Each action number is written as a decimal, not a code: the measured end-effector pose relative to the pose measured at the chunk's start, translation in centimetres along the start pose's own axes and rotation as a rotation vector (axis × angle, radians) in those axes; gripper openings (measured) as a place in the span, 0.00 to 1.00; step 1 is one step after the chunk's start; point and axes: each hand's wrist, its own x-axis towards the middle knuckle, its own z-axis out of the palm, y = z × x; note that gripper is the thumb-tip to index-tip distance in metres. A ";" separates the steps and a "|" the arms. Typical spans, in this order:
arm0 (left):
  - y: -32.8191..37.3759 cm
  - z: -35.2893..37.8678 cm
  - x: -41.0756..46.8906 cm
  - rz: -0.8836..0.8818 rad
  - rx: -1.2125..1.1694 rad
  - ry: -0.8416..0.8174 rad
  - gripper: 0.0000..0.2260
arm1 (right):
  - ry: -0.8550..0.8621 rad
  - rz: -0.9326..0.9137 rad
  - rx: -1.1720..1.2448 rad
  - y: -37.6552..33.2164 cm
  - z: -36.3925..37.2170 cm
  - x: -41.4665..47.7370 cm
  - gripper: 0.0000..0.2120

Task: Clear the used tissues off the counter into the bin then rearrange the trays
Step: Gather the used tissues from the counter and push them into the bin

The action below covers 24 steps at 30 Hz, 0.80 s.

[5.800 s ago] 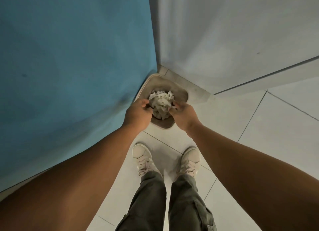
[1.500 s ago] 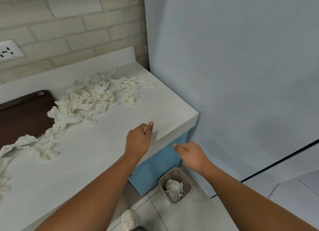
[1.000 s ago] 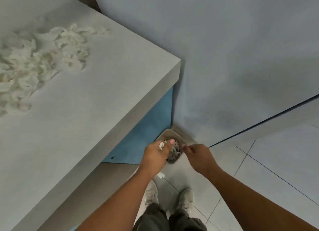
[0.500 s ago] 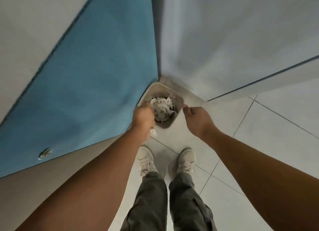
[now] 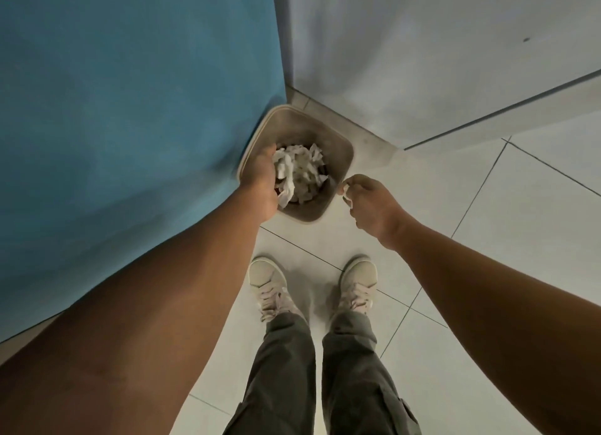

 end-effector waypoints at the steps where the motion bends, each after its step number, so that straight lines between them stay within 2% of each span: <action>1: -0.1 -0.2 0.3 0.000 0.015 -0.007 0.11 | 0.002 -0.016 -0.042 -0.1 0.3 0.2 0.15; 6: -0.5 -1.1 -1.2 0.079 0.111 -0.053 0.08 | 0.021 -0.124 -0.190 -0.9 1.8 1.6 0.18; 9: -1.1 -2.6 -0.9 0.130 0.228 -0.069 0.19 | 0.039 -0.180 -0.281 -2.1 3.1 2.9 0.17; 12: -1.5 -3.5 -0.7 0.191 0.332 -0.079 0.21 | -0.031 -0.182 -0.434 -3.0 4.3 4.5 0.18; 16: -1.4 -3.8 -1.5 0.253 0.391 -0.062 0.19 | -0.066 -0.134 -0.424 -3.2 4.3 4.6 0.25; 19: -1.1 -3.8 -2.9 0.298 0.464 -0.022 0.20 | -0.072 -0.121 -0.497 -3.2 3.4 2.9 0.23; 24: 0.2 -3.0 -8.6 0.419 0.654 0.012 0.19 | -0.034 -0.134 -0.456 -4.8 1.7 -3.7 0.21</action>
